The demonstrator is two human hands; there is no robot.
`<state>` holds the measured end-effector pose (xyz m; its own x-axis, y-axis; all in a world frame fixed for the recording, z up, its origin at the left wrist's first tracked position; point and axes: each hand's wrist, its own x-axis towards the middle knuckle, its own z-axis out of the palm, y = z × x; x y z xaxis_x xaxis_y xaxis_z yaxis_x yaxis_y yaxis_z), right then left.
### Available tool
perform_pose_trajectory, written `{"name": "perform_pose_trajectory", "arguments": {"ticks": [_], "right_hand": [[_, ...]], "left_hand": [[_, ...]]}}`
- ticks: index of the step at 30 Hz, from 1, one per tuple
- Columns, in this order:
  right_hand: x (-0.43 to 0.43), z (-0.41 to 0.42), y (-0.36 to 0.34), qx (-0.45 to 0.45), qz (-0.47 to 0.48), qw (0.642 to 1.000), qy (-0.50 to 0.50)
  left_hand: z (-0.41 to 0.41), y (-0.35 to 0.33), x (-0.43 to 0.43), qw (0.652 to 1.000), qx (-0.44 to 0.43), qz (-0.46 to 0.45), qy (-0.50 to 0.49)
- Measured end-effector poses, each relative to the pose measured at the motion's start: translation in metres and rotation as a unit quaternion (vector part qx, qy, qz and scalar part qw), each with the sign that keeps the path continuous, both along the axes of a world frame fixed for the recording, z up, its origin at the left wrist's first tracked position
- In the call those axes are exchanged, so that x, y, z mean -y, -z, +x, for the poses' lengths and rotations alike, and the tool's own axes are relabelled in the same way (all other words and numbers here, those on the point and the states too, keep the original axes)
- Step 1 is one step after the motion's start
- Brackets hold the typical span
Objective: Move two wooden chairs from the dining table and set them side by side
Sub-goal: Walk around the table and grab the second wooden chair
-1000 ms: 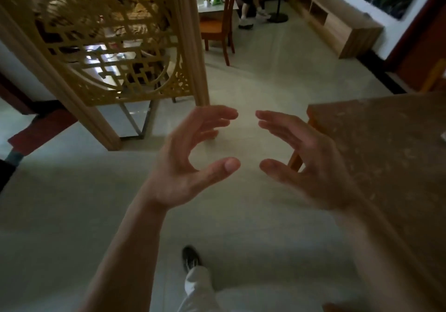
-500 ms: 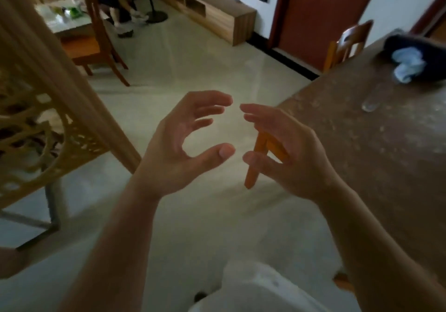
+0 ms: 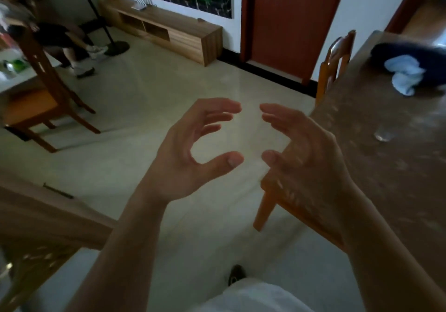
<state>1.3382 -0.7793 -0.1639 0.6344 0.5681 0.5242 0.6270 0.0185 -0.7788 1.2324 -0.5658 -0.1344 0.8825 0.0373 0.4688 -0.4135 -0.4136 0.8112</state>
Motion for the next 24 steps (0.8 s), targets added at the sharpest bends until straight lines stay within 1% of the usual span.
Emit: {"name": "perform_pose_trajectory", "arguments": {"ticks": [3,9,14,17,20,24], "right_hand": [[-0.025,0.04,-0.005,0.018,-0.022,0.999,0.018],[-0.08,0.126,0.001,0.014,-0.057,0.997,0.051],[-0.142,0.207,0.008,0.014,-0.057,0.997,0.058],[-0.179,0.254,0.002,-0.001,-0.049,0.996,0.077],[-0.204,0.293,-0.006,0.005,-0.032,0.993,0.112],[-0.219,0.337,-0.016,-0.006,-0.037,0.985,0.17]], "left_hand": [[0.045,-0.003,-0.031,1.0,0.002,-0.018,0.006],[0.138,0.013,-0.108,0.998,-0.006,-0.054,0.03],[0.224,0.026,-0.181,0.997,0.002,-0.062,0.051],[0.283,0.022,-0.224,0.995,-0.004,-0.062,0.077],[0.342,0.013,-0.256,0.992,0.0,-0.053,0.117],[0.422,0.003,-0.272,0.983,-0.008,-0.063,0.174]]}}
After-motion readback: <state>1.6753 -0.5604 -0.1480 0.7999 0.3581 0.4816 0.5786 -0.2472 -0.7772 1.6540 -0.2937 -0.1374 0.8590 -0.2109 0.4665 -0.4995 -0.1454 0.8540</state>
